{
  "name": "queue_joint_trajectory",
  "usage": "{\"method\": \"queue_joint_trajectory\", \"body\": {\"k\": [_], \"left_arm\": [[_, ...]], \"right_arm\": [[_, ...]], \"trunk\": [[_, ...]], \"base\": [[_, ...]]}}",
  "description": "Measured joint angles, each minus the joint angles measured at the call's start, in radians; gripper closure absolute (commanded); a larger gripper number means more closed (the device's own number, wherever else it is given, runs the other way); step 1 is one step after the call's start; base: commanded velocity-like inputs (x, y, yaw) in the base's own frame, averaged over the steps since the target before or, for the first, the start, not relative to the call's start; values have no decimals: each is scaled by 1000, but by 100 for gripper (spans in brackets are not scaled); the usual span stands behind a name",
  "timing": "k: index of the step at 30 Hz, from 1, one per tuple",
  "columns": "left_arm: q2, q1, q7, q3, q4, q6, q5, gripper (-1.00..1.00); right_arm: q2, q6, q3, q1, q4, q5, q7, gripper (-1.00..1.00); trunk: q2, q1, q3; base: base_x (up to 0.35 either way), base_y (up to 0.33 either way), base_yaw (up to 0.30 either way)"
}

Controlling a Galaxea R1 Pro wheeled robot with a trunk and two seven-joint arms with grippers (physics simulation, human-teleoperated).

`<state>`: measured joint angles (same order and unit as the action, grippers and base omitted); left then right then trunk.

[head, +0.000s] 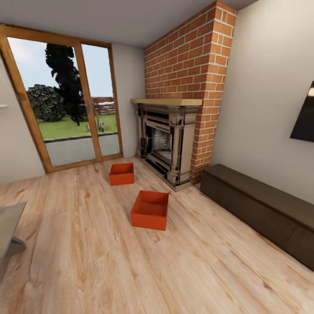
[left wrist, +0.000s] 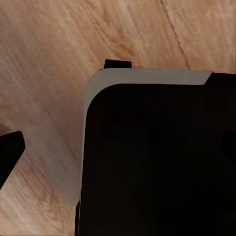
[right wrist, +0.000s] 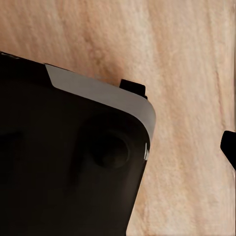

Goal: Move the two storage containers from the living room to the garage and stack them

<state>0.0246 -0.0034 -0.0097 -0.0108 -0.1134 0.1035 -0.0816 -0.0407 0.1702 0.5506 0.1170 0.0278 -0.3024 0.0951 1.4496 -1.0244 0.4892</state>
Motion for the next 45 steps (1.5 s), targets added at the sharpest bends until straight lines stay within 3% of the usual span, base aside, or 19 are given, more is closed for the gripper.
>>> {"method": "queue_joint_trajectory", "body": {"k": [16, 45], "left_arm": [[0, 0, 0, 0, 0, 0, 0, -100], [0, 1, 0, 0, 0, 0, 0, -100]], "right_arm": [[0, 0, 0, 0, 0, 0, 0, -100], [0, -1, 0, 0, 0, 0, 0, -100]], "trunk": [[0, 0, 0], [0, 0, 0]], "base": [[322, 0, 257], [322, 0, 7]]}}
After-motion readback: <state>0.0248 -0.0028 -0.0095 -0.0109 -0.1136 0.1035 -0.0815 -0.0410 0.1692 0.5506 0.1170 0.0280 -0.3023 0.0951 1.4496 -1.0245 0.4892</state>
